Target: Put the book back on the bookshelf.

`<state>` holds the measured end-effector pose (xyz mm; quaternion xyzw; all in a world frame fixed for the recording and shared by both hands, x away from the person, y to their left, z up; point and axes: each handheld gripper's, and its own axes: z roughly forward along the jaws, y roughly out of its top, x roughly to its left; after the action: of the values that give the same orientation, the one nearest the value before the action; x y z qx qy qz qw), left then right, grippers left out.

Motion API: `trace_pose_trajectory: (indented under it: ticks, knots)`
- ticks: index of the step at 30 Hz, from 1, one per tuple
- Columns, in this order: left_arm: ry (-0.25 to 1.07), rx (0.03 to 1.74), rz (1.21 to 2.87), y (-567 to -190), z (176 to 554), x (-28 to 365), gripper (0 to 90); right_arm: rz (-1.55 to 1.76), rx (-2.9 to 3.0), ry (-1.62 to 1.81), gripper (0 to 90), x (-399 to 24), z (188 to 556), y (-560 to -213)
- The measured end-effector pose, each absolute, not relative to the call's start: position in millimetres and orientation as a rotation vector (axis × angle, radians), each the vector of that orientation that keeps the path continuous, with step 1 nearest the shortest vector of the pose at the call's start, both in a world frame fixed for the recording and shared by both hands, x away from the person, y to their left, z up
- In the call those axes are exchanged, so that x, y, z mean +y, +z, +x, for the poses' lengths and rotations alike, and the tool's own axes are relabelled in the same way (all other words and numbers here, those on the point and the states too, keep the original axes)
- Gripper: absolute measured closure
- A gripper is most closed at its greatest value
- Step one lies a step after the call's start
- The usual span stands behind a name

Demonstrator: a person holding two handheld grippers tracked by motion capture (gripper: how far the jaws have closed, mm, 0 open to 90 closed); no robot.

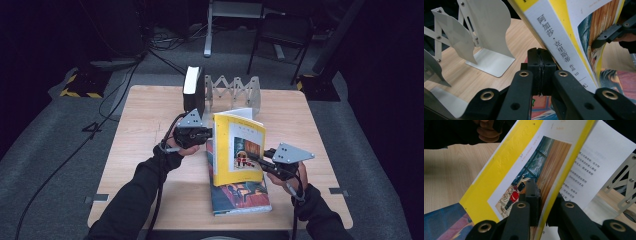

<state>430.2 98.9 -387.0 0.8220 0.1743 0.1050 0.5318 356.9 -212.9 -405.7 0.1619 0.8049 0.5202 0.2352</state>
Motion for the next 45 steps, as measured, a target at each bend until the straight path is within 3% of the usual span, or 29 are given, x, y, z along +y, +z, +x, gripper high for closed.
trace_pose_trajectory:
  ticks: [8, 13, 16, 18, 25, 29, 33, 38, 45]
  knots:
    - [0.318, 0.394, 2.016, -389, 406, 104, 78.1, 0.383, 2.161, 1.436, 83.6, -215, 337, -407]
    - [0.298, 0.404, 2.056, -399, 389, 111, 67.5, 0.385, 2.142, 1.437, 83.8, -218, 331, -409]
    - [0.334, 0.385, 2.153, -407, 378, 109, 55.2, 0.378, 2.138, 1.436, 83.8, -218, 330, -410]
    - [0.335, 0.381, 2.166, -410, 374, 108, 53.4, 0.378, 2.135, 1.436, 83.8, -218, 330, -410]
    - [0.252, 0.361, 2.220, -426, 355, 109, 45.2, 0.376, 2.128, 1.434, 83.7, -219, 330, -411]
    - [0.134, 0.365, 2.182, -434, 346, 106, 36.7, 0.372, 2.124, 1.431, 83.6, -219, 329, -411]
    - [0.105, 0.387, 2.188, -445, 343, 91, 29.7, 0.363, 2.119, 1.430, 83.5, -218, 328, -411]
    - [0.081, 0.408, 2.154, -450, 348, 74, 29.6, 0.359, 2.118, 1.429, 83.4, -218, 328, -411]
    - [0.145, 0.447, 2.083, -440, 365, 65, 42.1, 0.336, 2.116, 1.436, 82.9, -218, 326, -410]
